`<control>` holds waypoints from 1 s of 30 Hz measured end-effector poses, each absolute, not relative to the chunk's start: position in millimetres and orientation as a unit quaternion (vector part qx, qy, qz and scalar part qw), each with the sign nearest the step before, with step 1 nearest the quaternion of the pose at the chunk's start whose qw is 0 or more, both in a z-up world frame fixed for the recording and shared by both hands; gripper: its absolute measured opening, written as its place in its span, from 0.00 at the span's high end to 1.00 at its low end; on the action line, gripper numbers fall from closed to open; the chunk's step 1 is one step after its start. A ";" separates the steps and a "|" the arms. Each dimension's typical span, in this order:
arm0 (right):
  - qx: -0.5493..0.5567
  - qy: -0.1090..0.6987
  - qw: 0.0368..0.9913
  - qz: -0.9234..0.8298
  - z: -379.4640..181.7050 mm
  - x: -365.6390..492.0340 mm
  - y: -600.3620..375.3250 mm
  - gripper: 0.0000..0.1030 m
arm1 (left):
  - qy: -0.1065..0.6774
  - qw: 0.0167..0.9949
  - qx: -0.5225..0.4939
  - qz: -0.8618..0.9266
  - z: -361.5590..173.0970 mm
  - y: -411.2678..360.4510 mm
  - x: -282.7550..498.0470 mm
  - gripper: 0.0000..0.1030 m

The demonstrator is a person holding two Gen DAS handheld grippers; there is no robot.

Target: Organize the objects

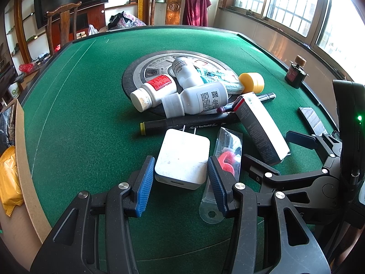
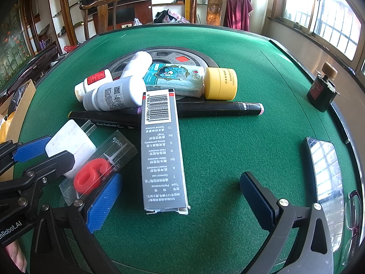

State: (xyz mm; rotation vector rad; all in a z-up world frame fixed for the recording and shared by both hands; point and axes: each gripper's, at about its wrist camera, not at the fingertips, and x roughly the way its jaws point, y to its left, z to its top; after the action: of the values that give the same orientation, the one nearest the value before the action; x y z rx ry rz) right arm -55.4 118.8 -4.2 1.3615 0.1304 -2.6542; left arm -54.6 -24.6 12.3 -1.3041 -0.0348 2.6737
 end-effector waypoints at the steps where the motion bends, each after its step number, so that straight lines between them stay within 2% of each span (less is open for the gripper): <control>1: 0.455 0.043 0.078 -0.886 -3.9 -55.3 119.3 0.00 | -0.011 0.083 -0.436 0.896 12.4 -24.5 -54.7 0.54; 9: 0.459 0.048 0.077 -0.884 -3.6 -55.1 117.6 0.01 | -0.015 0.084 -0.435 0.896 12.2 -24.6 -55.2 0.54; 12: 0.447 0.038 0.101 -0.888 -0.8 -53.5 122.6 0.05 | -0.015 0.085 -0.435 0.897 12.0 -24.7 -55.0 0.54; 14: 0.435 0.028 0.103 -0.894 2.9 -53.3 127.3 0.14 | -0.012 0.083 -0.433 0.898 12.1 -23.6 -54.8 0.54; 15: 0.435 0.024 0.107 -0.894 3.6 -53.4 127.9 0.33 | -0.011 0.083 -0.432 0.898 12.0 -23.1 -54.8 0.54; 16: 0.434 0.027 0.107 -0.894 4.0 -53.2 127.0 0.45 | -0.010 0.083 -0.432 0.898 11.9 -23.1 -54.8 0.54; 20: 0.432 0.033 0.111 -0.894 5.2 -52.8 125.5 0.54 | -0.005 0.081 -0.430 0.899 11.6 -20.9 -55.2 0.54; 22: 0.429 0.033 0.120 -0.894 5.7 -54.7 125.8 0.74 | 0.002 0.079 -0.427 0.901 11.9 -18.6 -54.4 0.54; 30: 0.404 0.034 0.133 -0.904 12.8 -50.1 128.8 0.74 | 0.001 0.075 -0.423 0.903 11.9 -18.2 -52.9 0.54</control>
State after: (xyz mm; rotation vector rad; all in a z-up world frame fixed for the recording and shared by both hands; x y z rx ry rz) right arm -50.1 128.8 12.8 1.1723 0.0989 -2.6230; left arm -52.9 -18.2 11.9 -1.2705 0.0026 2.7092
